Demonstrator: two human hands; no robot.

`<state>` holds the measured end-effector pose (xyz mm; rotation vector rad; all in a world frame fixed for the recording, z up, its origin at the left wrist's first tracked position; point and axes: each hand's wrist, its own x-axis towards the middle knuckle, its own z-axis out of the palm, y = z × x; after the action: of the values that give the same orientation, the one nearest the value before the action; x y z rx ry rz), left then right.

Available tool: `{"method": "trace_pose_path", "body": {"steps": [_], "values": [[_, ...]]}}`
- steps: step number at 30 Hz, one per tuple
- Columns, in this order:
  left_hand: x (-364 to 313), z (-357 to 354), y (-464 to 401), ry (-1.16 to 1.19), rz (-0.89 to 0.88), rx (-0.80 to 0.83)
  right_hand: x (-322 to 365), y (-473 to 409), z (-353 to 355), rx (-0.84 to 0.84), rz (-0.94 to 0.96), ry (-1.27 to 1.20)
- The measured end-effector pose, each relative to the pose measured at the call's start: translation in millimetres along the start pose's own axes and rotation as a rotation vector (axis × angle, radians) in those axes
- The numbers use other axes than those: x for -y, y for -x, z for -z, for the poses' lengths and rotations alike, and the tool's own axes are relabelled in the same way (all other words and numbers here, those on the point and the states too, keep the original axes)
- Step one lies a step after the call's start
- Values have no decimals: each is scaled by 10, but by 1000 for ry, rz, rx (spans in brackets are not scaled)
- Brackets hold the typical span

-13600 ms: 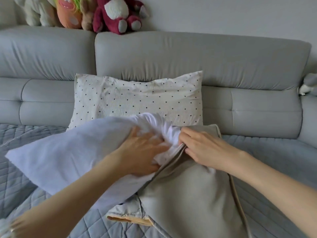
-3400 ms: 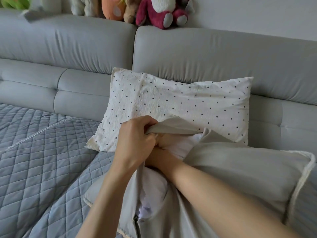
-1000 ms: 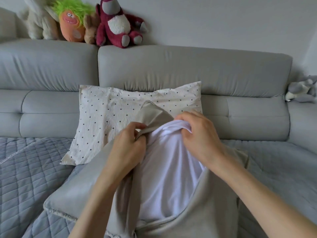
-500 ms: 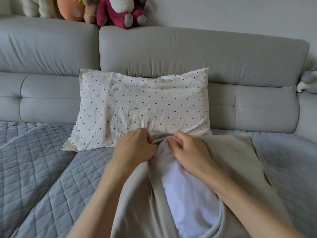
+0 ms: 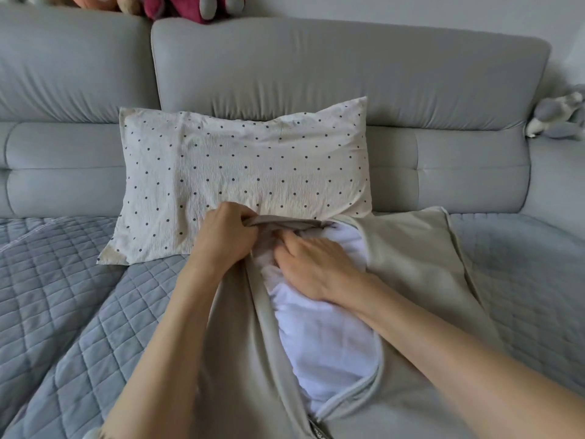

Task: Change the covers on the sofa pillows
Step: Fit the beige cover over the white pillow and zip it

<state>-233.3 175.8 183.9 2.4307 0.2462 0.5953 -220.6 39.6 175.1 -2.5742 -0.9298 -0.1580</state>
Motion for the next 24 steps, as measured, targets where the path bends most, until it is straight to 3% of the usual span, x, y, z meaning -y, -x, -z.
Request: {"method": "trace_pose_path", "body": {"steps": [5, 8, 10, 12, 16, 21, 24], "values": [[-147, 24, 6, 58, -108, -192, 20, -279, -37, 116, -88, 362], [-211, 61, 21, 137, -132, -176, 131, -354, -188, 30, -31, 587], [-225, 104, 40, 162, -132, -163, 110, -420, -257, -54, 14, 461], [-244, 136, 59, 153, -143, -162, 90, -450, -257, -12, 14, 209], [-288, 121, 55, 149, -141, -157, -6, -477, -62, 77, -158, -302], [-201, 123, -23, 160, -81, -163, 41, -718, -139, 110, -80, -26], [-88, 121, -79, 78, -47, -201, -5, -793, -217, 246, -119, -79]]}}
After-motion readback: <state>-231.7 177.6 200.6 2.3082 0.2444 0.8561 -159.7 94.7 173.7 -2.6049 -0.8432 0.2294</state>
